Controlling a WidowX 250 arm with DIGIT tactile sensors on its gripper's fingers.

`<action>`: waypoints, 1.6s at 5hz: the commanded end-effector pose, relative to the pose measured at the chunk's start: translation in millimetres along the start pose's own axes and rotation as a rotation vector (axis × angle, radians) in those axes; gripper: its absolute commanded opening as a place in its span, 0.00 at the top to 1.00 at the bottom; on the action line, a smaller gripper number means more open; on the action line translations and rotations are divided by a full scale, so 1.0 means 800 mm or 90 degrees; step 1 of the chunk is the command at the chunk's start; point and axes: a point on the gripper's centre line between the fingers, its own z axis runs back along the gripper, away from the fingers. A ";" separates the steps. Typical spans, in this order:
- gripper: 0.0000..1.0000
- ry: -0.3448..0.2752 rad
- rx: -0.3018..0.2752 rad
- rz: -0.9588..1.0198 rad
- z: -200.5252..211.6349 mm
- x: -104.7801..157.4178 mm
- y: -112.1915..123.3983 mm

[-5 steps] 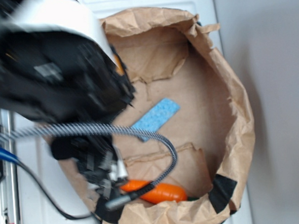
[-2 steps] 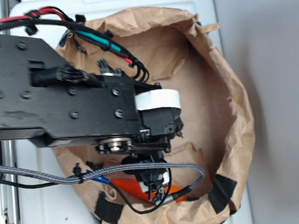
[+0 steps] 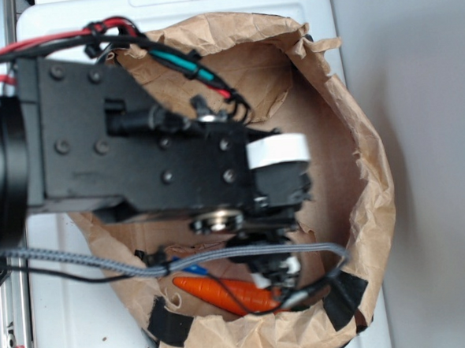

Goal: Grab the blue sponge.

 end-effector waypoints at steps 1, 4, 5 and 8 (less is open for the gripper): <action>0.00 -0.047 0.027 0.087 -0.011 0.049 0.050; 0.00 -0.045 0.039 0.013 -0.059 0.029 0.045; 1.00 -0.043 0.042 -0.012 -0.072 0.008 0.039; 1.00 -0.065 -0.016 0.035 -0.020 0.021 0.033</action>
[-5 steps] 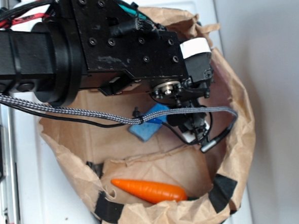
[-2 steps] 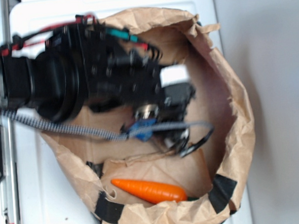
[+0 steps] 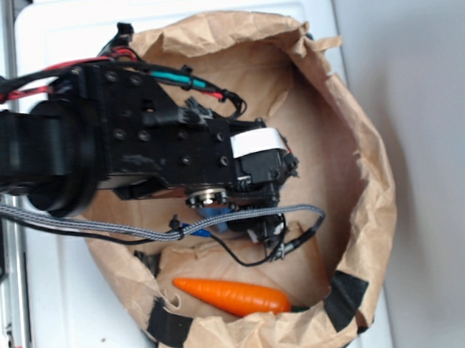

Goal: Grab the blue sponge.

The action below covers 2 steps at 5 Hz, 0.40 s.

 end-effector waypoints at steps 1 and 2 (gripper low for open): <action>1.00 0.001 -0.065 0.064 0.080 0.037 0.000; 1.00 0.007 -0.065 0.056 0.123 0.036 -0.001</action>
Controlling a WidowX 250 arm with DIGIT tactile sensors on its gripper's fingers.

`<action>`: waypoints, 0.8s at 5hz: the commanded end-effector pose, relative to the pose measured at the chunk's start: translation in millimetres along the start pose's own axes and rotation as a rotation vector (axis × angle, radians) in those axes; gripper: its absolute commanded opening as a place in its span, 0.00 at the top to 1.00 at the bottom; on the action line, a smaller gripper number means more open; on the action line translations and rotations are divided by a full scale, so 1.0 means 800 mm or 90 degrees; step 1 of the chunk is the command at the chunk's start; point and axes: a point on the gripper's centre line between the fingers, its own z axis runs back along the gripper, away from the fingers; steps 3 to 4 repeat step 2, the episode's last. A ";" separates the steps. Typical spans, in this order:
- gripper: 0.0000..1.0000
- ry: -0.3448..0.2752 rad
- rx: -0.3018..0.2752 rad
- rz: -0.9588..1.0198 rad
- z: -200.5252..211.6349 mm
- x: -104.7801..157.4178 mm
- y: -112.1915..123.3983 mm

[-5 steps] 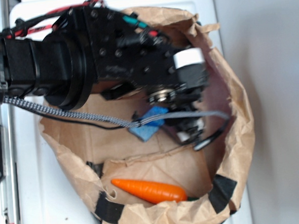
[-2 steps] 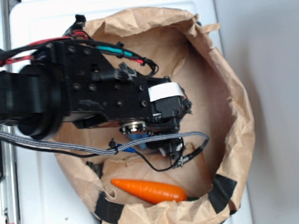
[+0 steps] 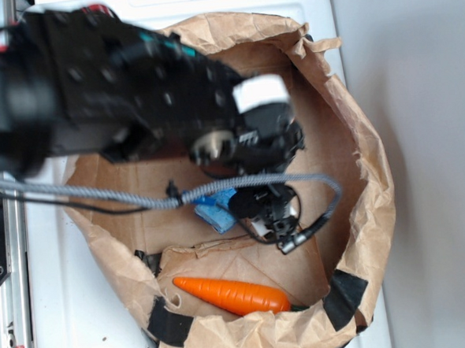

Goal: Grab the blue sponge.

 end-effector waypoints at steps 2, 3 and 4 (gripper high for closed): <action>1.00 -0.044 0.019 -0.046 0.074 0.002 -0.005; 1.00 -0.044 0.019 -0.046 0.074 0.002 -0.005; 1.00 -0.044 0.019 -0.046 0.074 0.002 -0.005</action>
